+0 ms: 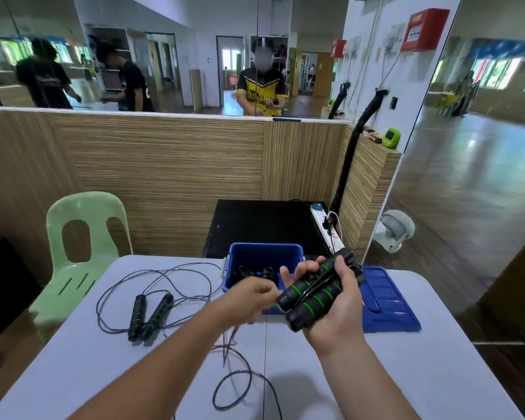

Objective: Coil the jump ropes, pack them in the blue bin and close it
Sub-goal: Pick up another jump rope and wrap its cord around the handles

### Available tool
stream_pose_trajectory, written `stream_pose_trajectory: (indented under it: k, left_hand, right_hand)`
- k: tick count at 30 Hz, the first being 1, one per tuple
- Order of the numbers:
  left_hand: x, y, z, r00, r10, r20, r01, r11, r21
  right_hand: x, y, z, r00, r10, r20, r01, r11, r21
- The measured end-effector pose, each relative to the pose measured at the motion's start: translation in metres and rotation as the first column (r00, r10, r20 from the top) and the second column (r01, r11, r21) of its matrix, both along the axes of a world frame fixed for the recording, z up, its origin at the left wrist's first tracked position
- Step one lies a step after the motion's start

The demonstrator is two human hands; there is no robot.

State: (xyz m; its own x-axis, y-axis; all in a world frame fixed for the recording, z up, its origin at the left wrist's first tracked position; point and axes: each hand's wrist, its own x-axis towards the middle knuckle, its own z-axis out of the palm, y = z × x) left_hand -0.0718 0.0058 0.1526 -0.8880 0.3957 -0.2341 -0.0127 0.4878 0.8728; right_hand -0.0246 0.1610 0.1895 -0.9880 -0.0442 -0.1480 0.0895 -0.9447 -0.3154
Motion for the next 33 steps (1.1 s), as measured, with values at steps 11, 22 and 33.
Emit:
stream_pose_trajectory:
  k: [11,22,33]
  left_hand:
    - [-0.024,0.007,0.042,0.969,-0.040,-0.244,-0.035,0.954,-0.297]
    - [-0.012,0.017,0.039,0.970,0.214,-0.112,-0.223,0.972,-0.072]
    - [0.022,0.043,0.069,0.951,0.163,-0.265,-0.218,0.956,-0.196]
  right_hand:
    - [0.005,-0.004,-0.014,0.996,-0.034,0.082,0.019,0.985,0.172]
    - [0.002,-0.010,-0.024,0.967,-0.223,0.125,0.173,0.930,0.324]
    - [-0.015,0.001,-0.038,0.962,-0.221,0.161,0.150,0.918,0.367]
